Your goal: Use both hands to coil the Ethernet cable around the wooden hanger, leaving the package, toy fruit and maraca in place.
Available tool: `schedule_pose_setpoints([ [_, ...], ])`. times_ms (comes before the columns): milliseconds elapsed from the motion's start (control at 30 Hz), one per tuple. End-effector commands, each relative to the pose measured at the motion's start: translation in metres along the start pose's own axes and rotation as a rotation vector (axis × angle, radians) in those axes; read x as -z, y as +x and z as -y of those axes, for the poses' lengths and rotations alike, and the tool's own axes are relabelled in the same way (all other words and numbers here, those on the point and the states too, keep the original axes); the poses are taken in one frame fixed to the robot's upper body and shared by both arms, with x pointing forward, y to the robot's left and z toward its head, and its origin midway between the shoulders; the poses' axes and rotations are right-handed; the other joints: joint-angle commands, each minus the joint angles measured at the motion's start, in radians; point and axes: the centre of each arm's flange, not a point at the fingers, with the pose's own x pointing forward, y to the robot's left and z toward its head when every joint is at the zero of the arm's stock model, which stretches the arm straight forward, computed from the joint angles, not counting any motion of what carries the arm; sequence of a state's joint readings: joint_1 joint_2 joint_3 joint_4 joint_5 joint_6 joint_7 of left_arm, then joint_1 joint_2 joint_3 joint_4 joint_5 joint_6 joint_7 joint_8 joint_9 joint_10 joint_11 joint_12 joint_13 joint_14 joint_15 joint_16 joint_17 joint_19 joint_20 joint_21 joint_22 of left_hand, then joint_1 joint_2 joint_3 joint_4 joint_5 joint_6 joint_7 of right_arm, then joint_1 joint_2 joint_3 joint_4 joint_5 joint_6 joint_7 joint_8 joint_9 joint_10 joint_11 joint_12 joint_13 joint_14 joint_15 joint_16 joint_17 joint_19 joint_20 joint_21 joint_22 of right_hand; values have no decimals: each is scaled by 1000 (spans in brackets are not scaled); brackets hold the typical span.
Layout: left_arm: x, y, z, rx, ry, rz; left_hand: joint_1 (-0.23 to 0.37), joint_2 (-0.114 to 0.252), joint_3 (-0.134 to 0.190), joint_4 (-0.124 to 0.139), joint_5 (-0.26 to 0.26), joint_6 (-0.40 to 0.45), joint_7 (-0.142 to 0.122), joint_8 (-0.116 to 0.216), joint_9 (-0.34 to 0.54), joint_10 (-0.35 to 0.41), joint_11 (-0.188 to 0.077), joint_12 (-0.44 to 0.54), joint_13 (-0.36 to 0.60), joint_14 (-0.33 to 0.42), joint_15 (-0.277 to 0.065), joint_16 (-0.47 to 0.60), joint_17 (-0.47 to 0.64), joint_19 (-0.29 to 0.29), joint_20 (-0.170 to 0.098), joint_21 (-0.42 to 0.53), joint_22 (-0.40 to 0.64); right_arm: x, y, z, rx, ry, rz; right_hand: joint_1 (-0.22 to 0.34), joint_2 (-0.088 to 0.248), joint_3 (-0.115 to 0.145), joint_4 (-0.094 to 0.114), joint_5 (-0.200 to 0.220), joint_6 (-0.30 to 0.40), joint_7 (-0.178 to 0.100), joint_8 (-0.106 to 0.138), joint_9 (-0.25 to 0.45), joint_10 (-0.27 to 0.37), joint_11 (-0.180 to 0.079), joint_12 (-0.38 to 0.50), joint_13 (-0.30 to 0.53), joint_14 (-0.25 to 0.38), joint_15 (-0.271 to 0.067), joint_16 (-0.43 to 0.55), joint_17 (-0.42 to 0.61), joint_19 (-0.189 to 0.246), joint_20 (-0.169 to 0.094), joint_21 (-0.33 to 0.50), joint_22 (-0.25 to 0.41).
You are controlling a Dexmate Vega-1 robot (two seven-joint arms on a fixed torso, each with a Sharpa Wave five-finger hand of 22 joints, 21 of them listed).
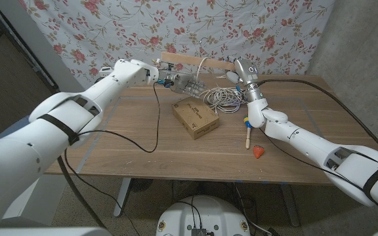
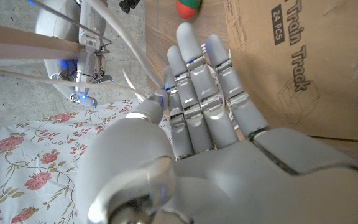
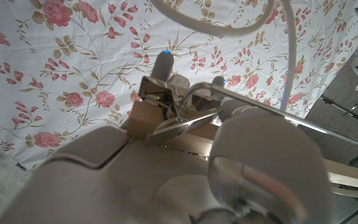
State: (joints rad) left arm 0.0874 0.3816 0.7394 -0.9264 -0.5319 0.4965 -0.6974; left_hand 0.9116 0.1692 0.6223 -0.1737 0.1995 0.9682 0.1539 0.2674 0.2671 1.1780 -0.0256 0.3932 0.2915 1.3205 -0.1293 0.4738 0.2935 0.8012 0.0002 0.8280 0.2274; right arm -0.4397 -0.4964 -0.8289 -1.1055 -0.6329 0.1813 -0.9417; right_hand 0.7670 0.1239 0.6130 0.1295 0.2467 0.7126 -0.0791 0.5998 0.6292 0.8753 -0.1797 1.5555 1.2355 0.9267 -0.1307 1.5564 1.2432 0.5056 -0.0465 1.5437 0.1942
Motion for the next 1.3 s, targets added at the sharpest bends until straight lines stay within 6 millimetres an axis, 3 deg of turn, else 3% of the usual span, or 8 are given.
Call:
schedule_pose_setpoints([
  [33, -2, -6, 1, -183, 7, 83, 139, 8, -7, -6, -31, -8, 19, -12, 49, -25, -80, 23, 68, -51, -87, 52, 103, -105, 13, 45, 27, 3, 0, -4, -10, 6, -7, -50, 58, 7, 3, 3, 11, 0, 8, 2, 5, -2, 5, 1, 7, -79, 8, 1, 3, -108, 5, 1],
  [100, -2, -8, 3, -228, 10, 118, 168, 7, -36, 9, -26, -23, 10, -2, 82, -48, -77, 36, 114, -86, -77, 77, 163, -162, 33, 72, 41, 4, 0, -5, -10, 9, -7, -51, 57, 7, 3, 3, 10, -1, 9, 2, 5, -2, 5, 1, 7, -79, 8, 1, 3, -108, 5, 1],
  [233, -2, -16, 5, -363, -6, 137, 194, 12, -72, 23, -16, -20, -16, 24, 136, -46, -85, 79, 187, -106, -84, 121, 248, -190, 35, 122, 57, 5, -1, -5, -10, 11, -5, -51, 57, 8, 3, 3, 11, 1, 10, 1, 4, -1, 5, 1, 7, -79, 8, 1, 3, -108, 5, 1],
  [500, -7, -42, 5, -579, 18, 157, 182, 4, -98, 62, 11, -15, -39, 76, 222, -43, -99, 134, 287, -122, -85, 144, 325, -219, 27, 184, 63, 11, -2, -5, -13, 7, -17, -52, 57, 8, 3, 3, 10, 0, 11, 1, 4, -1, 5, 1, 7, -79, 8, 1, 2, -109, 5, 1],
  [600, -11, -53, 6, -639, 39, 170, 181, -12, -105, 61, 33, -7, -55, 107, 262, -32, -114, 157, 328, -115, -86, 149, 348, -229, 23, 205, 58, 14, -4, -6, -16, 6, -22, -53, 57, 8, 3, 2, 10, 0, 12, 1, 3, 0, 4, 1, 7, -79, 8, 1, 1, -109, 5, 1],
  [700, -15, -62, 7, -688, 56, 192, 179, -19, -110, 61, 44, -3, -64, 123, 284, -27, -110, 169, 352, -112, -86, 152, 361, -230, 15, 218, 54, 16, -7, -7, -17, 7, -29, -53, 57, 8, 3, 2, 7, 0, 13, 0, 2, 0, 4, 0, 6, -79, 8, 1, 1, -109, 4, 1],
  [1300, -29, -88, 5, -940, 27, 440, 181, -31, -121, 59, 76, -6, -68, 162, 344, -31, -116, 192, 420, -110, -85, 158, 404, -245, 11, 252, 39, 12, -15, -10, -25, 9, -15, -57, 56, 10, 3, 2, 5, -1, 17, -4, -2, 1, 3, 1, 3, -79, 7, 1, -2, -109, 2, 0],
])
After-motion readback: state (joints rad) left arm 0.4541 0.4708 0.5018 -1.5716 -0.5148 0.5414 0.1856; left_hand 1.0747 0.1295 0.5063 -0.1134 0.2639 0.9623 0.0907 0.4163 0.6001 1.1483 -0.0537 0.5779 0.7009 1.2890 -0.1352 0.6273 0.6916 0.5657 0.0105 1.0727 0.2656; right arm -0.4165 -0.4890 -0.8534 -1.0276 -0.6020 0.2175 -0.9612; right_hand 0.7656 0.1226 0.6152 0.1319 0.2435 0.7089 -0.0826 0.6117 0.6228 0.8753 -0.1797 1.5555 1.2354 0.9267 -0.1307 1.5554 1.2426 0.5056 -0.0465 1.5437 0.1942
